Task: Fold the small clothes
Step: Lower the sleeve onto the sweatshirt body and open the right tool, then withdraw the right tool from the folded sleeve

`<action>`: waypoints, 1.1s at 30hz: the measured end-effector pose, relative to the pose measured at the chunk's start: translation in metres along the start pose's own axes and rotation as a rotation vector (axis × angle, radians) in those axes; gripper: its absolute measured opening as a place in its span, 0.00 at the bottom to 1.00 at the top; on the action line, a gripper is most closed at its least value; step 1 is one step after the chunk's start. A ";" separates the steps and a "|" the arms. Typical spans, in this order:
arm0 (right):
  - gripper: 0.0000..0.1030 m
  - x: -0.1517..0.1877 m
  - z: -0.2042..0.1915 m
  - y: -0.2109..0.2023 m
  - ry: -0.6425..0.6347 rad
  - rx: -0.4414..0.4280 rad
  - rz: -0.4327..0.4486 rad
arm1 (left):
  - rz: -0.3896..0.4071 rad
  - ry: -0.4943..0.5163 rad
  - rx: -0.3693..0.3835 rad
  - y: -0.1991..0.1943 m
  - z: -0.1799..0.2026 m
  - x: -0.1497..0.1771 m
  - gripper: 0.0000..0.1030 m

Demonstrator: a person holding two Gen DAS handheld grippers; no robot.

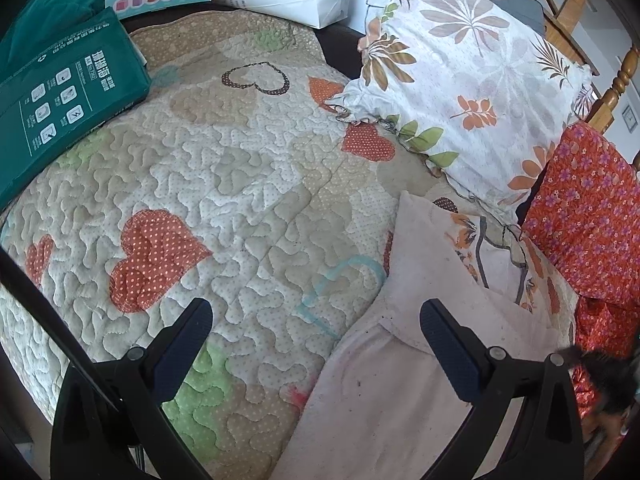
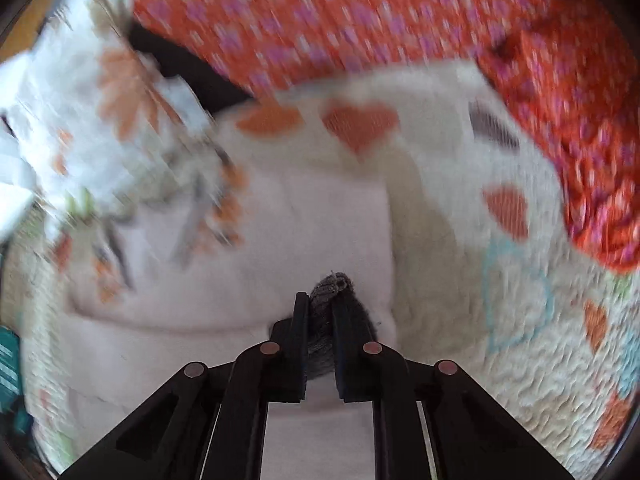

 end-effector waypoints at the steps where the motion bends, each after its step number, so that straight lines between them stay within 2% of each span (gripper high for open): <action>1: 0.10 -0.017 -0.011 -0.018 0.010 -0.056 0.048 | 0.002 0.009 -0.002 0.000 0.002 0.000 1.00; 4: 0.10 -0.058 -0.038 -0.079 0.024 -0.218 0.207 | -0.005 0.029 -0.007 0.003 0.006 0.003 1.00; 6: 0.10 -0.059 -0.041 -0.089 0.016 -0.229 0.228 | -0.021 0.025 -0.003 0.006 0.007 0.005 1.00; 8: 0.11 -0.042 -0.032 -0.075 -0.003 -0.200 0.198 | -0.036 0.016 0.003 0.008 0.006 0.007 1.00; 11: 0.11 0.006 0.001 -0.022 0.003 -0.122 0.072 | -0.039 0.018 0.007 0.007 0.007 0.009 1.00; 12: 0.12 0.026 0.019 0.002 0.018 -0.077 0.014 | -0.037 0.025 0.004 0.006 0.007 0.009 1.00; 15: 0.16 0.054 0.056 0.032 0.050 0.028 -0.065 | -0.037 0.024 -0.001 0.006 0.003 0.008 1.00; 18: 0.22 0.046 0.057 0.010 0.070 0.030 0.003 | -0.034 -0.020 -0.006 0.005 -0.008 0.004 1.00; 19: 0.29 0.041 0.050 0.002 0.045 0.040 0.031 | -0.036 -0.037 -0.006 0.006 -0.011 0.003 1.00; 22: 0.48 0.024 0.003 -0.028 -0.087 0.053 0.147 | -0.050 -0.068 0.010 0.007 -0.013 0.003 1.00; 24: 0.49 0.023 -0.039 -0.034 -0.155 0.003 0.160 | -0.057 -0.055 0.018 0.007 -0.009 0.004 1.00; 26: 0.49 0.038 -0.092 -0.024 -0.226 -0.113 0.097 | -0.055 -0.042 0.020 0.005 -0.008 0.004 1.00; 30: 0.49 0.092 -0.178 0.010 -0.356 -0.259 -0.048 | -0.040 -0.070 0.018 0.001 -0.017 -0.002 1.00; 33: 0.48 0.117 -0.221 0.028 -0.451 -0.241 -0.039 | -0.034 -0.107 0.023 -0.001 -0.026 -0.006 1.00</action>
Point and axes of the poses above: each gripper's, at about its wrist camera, not at the fingertips, and y roughly the way its jaws point, z to its right, x to its underside, the point moved 10 cm from there along y, roughly the way its jaws point, and after that the axes turned 2 degrees about y, right-handed, at the moved point
